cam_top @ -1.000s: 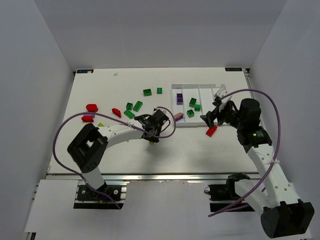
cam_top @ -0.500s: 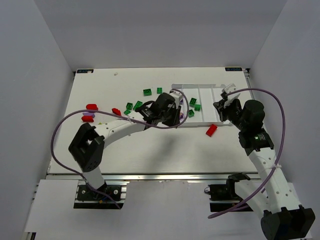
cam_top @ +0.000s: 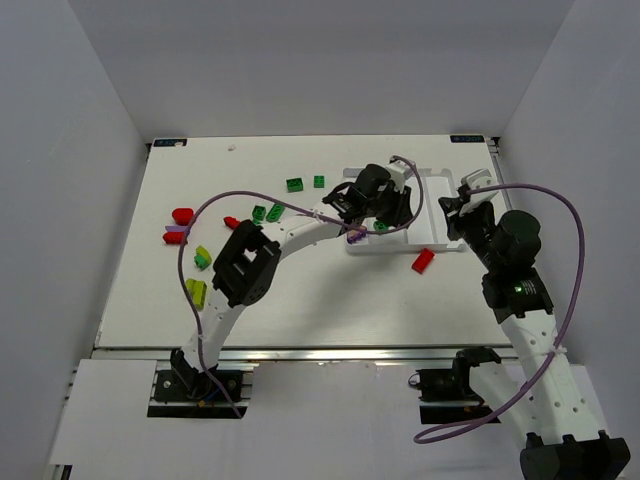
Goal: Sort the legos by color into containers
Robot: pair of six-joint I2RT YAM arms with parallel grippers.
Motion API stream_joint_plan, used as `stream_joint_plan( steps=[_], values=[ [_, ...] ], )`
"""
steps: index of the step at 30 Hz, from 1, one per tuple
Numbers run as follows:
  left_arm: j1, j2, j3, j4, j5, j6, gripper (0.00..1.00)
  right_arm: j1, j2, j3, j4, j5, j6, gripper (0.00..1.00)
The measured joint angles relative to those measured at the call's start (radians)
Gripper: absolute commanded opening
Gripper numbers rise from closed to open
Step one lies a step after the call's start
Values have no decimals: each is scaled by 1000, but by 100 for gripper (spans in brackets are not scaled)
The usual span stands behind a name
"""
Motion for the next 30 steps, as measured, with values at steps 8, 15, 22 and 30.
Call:
stream_joint_plan(
  steps=[8,15,22,30],
  values=[
    [0,224,217,136,13,-47,22,0,-20,0,3,1,3,0],
    [0,322,304,177,-56,-111,59,0,-32,-14,11,2,4,0],
    [0,333,319,190,-88,-146,66,0,-35,-14,22,2,4,0],
    [2,156,105,145,-152,-118,6,0,-48,-14,23,1,4,6]
  ],
)
